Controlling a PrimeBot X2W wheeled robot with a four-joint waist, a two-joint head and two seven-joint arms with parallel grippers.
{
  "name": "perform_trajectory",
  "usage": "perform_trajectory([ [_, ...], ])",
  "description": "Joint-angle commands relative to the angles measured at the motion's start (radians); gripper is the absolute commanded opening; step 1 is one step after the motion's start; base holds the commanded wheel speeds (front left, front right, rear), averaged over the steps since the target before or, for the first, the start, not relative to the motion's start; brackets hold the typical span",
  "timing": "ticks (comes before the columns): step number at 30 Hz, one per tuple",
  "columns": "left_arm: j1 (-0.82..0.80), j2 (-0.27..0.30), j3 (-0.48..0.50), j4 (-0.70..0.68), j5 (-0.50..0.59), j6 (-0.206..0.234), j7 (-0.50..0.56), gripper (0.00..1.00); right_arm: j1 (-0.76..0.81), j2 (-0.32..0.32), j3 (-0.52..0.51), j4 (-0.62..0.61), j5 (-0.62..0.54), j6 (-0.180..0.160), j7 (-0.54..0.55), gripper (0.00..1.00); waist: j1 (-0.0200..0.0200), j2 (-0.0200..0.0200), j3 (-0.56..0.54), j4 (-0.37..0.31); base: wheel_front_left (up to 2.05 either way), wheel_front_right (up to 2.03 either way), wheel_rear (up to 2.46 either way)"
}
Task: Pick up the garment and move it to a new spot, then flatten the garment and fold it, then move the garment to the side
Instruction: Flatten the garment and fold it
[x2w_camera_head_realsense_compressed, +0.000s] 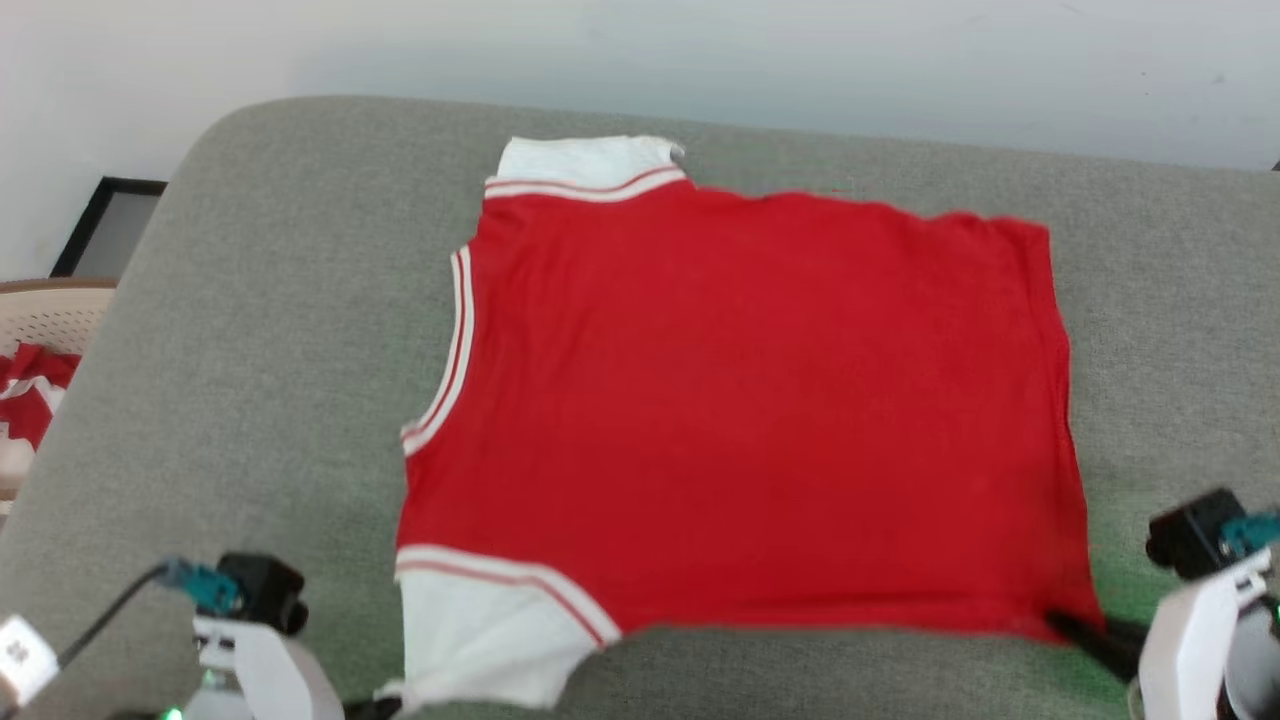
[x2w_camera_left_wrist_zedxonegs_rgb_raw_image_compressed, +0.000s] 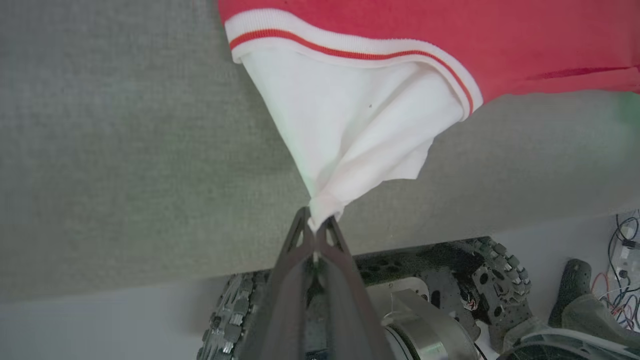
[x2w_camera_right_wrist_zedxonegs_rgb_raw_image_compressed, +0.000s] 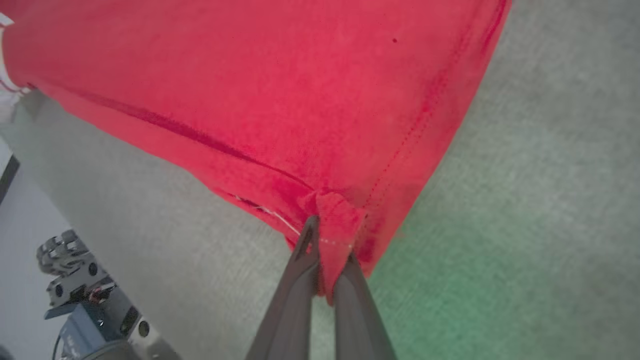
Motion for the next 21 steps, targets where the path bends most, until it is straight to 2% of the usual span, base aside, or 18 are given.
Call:
perform_trajectory([
  [1,0.026,0.016,-0.004,-0.026,-0.018,0.02,-0.002,0.0,0.049,-0.012,-0.025,-0.037,0.016,-0.002,0.034,0.0,0.0,0.0,0.0,0.001,0.0,0.0,0.0],
  [6,0.067,0.06,-0.006,-0.102,-0.045,0.068,-0.018,0.0,0.18,-0.014,-0.118,-0.165,0.025,-0.002,0.132,0.0,0.0,0.0,0.008,0.0,0.0,0.0,0.0],
  [12,0.018,0.123,0.033,-0.159,-0.005,0.098,-0.04,0.0,0.225,0.04,-0.238,-0.27,-0.03,-0.002,0.172,0.0,0.0,0.0,0.026,-0.012,0.0,0.0,0.0],
  [16,-0.075,0.148,0.073,-0.157,0.076,0.084,-0.023,0.0,0.155,0.086,-0.3,-0.295,-0.1,-0.002,0.164,0.0,0.0,0.0,0.042,-0.023,0.0,0.0,0.0],
  [21,-0.239,0.089,0.114,-0.075,0.196,0.008,0.044,0.0,0.014,0.149,-0.298,-0.256,-0.176,-0.002,0.156,0.0,0.0,0.0,0.076,-0.039,0.0,0.0,0.0],
])
